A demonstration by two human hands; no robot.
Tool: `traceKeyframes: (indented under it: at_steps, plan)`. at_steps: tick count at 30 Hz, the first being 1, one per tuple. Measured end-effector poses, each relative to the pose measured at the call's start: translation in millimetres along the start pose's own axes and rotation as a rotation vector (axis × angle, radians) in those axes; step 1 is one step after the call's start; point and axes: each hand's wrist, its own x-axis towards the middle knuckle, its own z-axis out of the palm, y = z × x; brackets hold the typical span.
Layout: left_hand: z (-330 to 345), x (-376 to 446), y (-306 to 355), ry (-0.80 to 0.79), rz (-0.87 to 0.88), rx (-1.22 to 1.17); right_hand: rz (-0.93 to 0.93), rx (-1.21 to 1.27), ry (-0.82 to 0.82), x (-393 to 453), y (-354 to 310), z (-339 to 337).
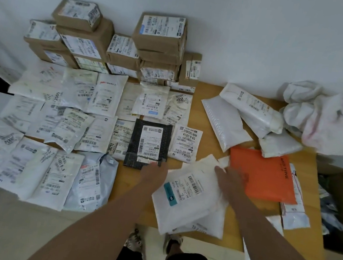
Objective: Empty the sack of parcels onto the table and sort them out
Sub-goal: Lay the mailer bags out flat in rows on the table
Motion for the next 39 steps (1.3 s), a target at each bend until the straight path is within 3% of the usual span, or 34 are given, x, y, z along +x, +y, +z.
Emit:
traceKeyframes:
  at_steps: [4, 7, 10, 13, 17, 31, 35, 39]
  plan:
    - [-28, -9, -44, 0.236, -0.115, 0.064, -0.019, 0.129, 0.033, -38, 13, 57]
    - [-44, -13, -72, 0.233, -0.19, -0.123, -0.011, 0.175, 0.043, -65, 17, 99]
    - [-52, -13, -98, 0.217, -0.145, -0.206, 0.018, 0.137, 0.097, -78, 25, 130]
    - [-55, -16, -116, 0.234, 0.0, -0.033, 0.048, 0.097, 0.178, -86, 28, 146]
    - [-55, -22, -129, 0.265, 0.145, 0.148, 0.08, 0.021, 0.257, -93, 29, 154]
    - [-38, -24, -139, 0.201, 0.295, 0.47, -0.043, -0.427, 0.153, -80, 29, 150]
    - [-23, -24, -135, 0.126, 0.401, 0.486, -0.161, -0.598, 0.372, -73, 35, 136]
    - [-4, -27, -124, 0.028, 0.289, 0.442, 0.14, -0.423, 0.373, -54, 38, 108]
